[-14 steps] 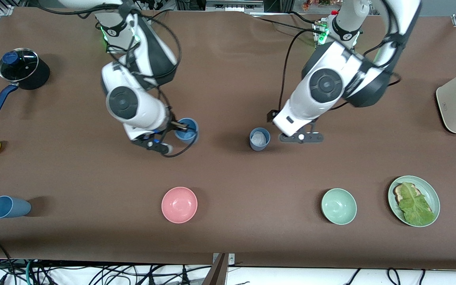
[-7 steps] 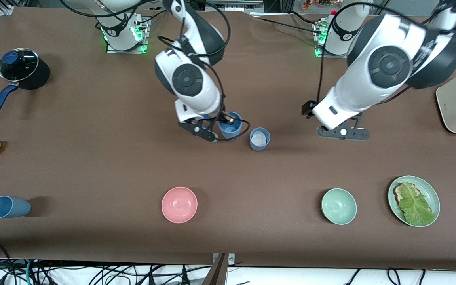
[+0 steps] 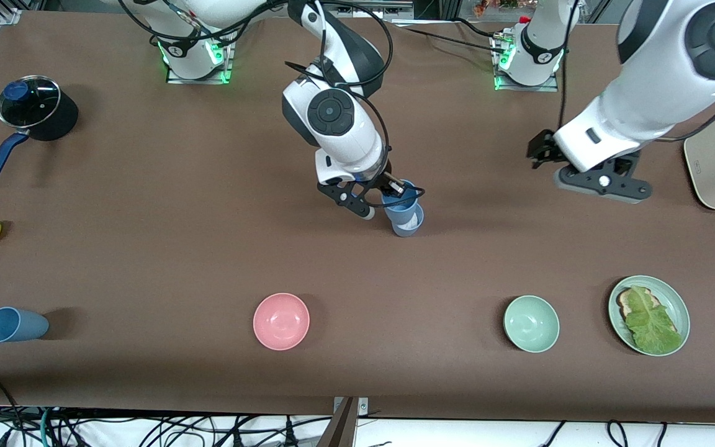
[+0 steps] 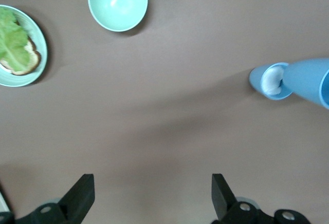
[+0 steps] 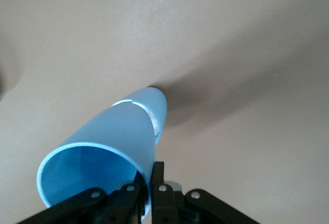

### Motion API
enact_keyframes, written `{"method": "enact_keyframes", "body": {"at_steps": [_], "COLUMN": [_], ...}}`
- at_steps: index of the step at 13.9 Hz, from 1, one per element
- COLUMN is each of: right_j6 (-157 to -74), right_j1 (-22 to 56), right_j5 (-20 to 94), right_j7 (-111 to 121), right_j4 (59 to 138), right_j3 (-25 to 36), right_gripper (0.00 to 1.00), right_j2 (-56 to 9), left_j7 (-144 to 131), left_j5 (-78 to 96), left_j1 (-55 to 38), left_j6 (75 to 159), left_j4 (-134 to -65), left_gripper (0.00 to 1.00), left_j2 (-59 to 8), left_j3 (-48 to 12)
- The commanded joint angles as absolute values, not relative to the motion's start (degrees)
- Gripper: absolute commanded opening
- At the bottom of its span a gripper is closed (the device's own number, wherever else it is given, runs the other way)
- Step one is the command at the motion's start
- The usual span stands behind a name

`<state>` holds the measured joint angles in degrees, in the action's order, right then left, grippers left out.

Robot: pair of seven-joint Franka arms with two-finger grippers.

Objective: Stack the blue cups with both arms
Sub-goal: 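Lower the right cup into the standing cup while the left gripper withdraws, then open the right gripper to release the cup into the stack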

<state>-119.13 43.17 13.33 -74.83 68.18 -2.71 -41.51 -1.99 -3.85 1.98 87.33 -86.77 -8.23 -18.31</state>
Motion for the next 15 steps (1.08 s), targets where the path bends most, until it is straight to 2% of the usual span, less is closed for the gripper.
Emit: {"method": "enact_keyframes", "body": {"at_steps": [1,5,13,14,15], "right_j6": [-120.2,-120.6,-122.0,-122.6,-122.8], "right_j1": [44.2,44.9,45.4,45.4,45.4], "right_j5": [14.5,14.5,14.3,14.2,14.1], "right_j7": [-76.3,-76.6,-77.0,-77.0,-77.0], "right_j4": [65.5,65.5,65.5,65.6,65.6], "right_j3": [-2.2,-2.2,-2.1,-2.1,-2.1], "right_gripper": [0.0,0.0,0.0,0.09,0.27], "right_j2": [-43.7,-44.6,-45.9,-46.1,-46.3], "left_j7": [3.7,3.7,-1.3,-1.3,-1.3], "left_j5": [-3.8,3.2,-0.4,-0.3,-0.3], "left_j1": [-1.9,-3.3,-3.3,-3.2,-3.2], "left_j6": [88.8,94.7,92.8,91.2,90.6], "left_j4": [-93.7,-100.7,-100.3,-98.7,-97.0], "left_gripper": [1.0,1.0,1.0,1.0,1.0], "left_j2": [-2.8,2.1,3.3,1.9,0.8], "left_j3": [-11.6,-6.4,-7.6,-7.5,-7.6]}}
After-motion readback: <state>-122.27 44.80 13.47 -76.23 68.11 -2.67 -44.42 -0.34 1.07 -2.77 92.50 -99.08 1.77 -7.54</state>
